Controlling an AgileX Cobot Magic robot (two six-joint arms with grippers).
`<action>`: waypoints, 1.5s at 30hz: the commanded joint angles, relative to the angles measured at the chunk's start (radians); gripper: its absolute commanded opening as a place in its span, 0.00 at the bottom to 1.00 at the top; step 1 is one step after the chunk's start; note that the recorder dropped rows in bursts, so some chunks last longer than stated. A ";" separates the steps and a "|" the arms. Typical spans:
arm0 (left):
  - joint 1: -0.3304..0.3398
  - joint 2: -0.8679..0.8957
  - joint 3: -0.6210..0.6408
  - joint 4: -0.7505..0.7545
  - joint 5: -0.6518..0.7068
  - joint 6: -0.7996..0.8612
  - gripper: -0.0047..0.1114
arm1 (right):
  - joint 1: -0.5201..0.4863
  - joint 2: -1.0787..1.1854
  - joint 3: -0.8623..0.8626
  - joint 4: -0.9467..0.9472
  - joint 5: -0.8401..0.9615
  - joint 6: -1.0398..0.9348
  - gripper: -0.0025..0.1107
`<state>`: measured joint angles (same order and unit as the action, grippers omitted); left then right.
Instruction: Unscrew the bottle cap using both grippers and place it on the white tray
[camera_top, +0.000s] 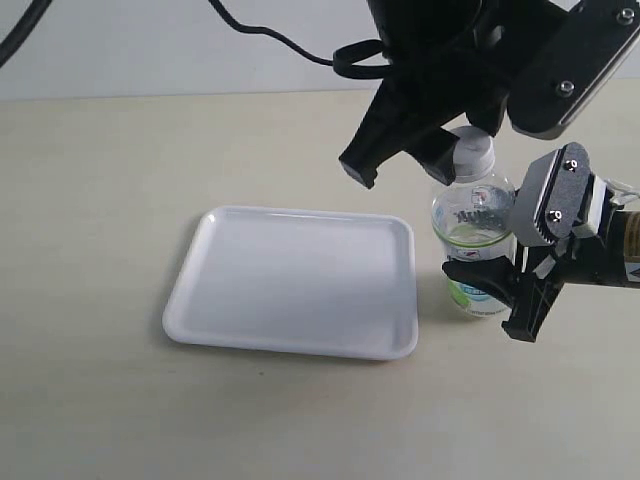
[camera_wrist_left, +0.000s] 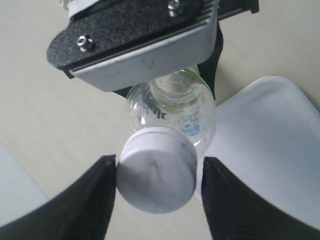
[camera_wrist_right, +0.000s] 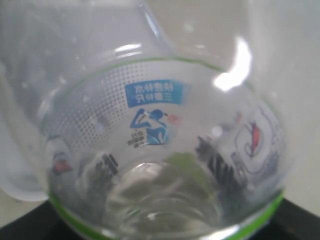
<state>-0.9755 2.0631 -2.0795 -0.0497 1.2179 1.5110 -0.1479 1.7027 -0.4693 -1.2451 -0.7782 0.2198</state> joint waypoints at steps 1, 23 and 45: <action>-0.002 0.001 0.003 -0.015 0.002 -0.008 0.48 | -0.004 0.008 0.004 -0.036 0.044 0.013 0.02; -0.002 0.008 -0.001 -0.009 0.002 -0.268 0.04 | -0.004 0.008 0.004 -0.036 0.044 0.013 0.02; -0.004 0.005 -0.001 0.036 -0.032 -0.931 0.04 | -0.004 0.008 0.004 -0.036 0.021 0.016 0.02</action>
<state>-0.9794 2.0718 -2.0795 -0.0282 1.2119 0.6797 -0.1479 1.7027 -0.4693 -1.2472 -0.7807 0.2233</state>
